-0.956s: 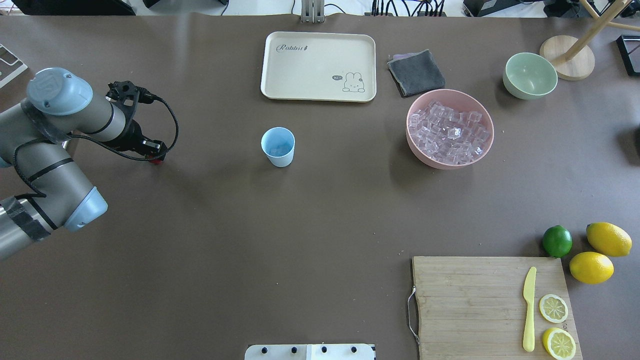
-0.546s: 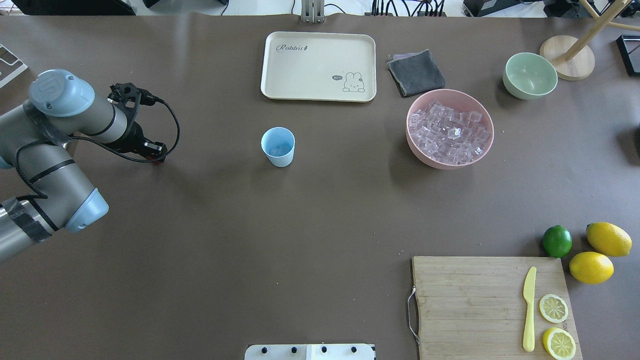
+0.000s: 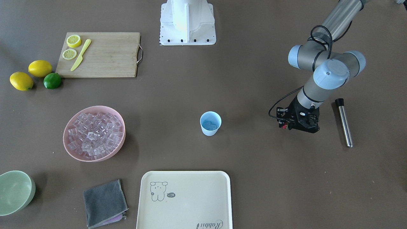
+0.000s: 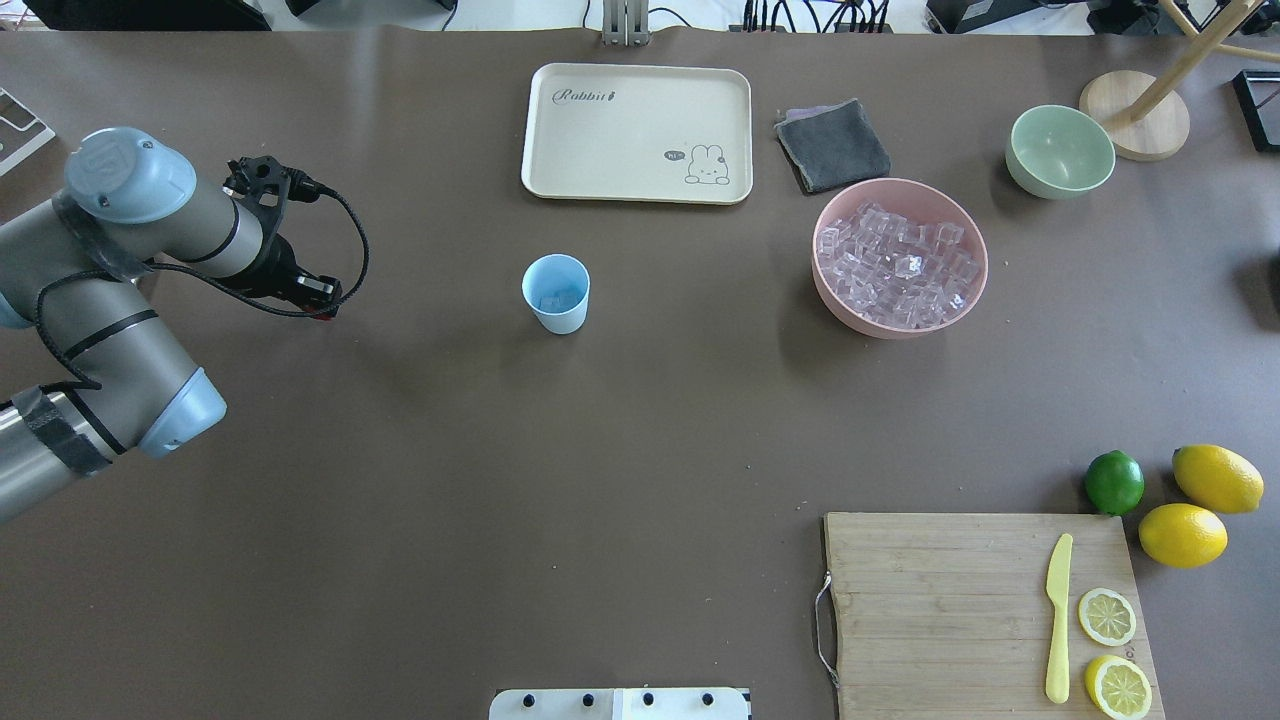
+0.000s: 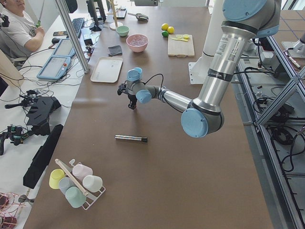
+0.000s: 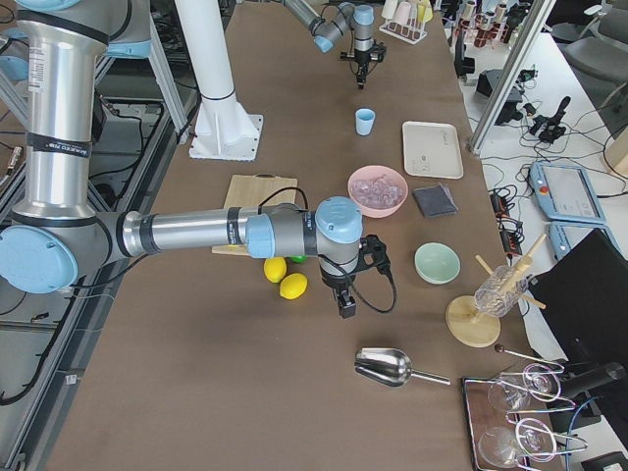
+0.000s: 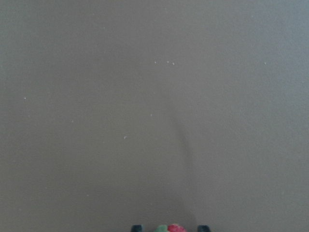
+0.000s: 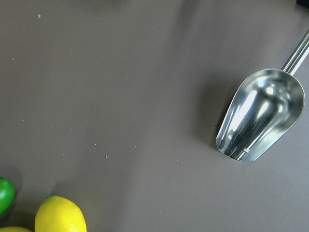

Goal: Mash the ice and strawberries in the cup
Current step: 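Carry the strawberry with the left gripper over the cup and release it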

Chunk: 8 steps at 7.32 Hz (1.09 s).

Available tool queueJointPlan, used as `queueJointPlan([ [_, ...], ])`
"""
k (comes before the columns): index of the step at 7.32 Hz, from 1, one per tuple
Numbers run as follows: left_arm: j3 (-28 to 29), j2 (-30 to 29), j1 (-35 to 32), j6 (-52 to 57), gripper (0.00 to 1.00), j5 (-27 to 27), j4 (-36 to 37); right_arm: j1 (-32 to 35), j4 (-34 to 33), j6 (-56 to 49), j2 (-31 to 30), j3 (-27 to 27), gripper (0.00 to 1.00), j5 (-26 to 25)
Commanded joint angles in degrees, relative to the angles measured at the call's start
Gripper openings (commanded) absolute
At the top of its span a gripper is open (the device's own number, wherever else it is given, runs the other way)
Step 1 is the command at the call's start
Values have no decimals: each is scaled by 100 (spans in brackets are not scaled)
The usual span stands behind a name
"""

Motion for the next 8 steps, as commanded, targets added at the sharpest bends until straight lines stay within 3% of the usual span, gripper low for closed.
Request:
queueJointPlan([
  [1, -215, -566, -240, 13, 0, -330, 653, 0, 0, 12, -6, -1, 91, 7],
  [3, -269, -1479, -162, -5, 0, -349, 1305, -9, 0, 12, -6, -10, 91, 7],
  [5, -252, -1903, 354, -328, 0, -297, 1255, -9, -9, 21, 3, -10, 91, 7],
  [8, 63, -2369, 673, -418, 0, 265, 1211, 0, -9, 21, -76, 16, 91, 68],
])
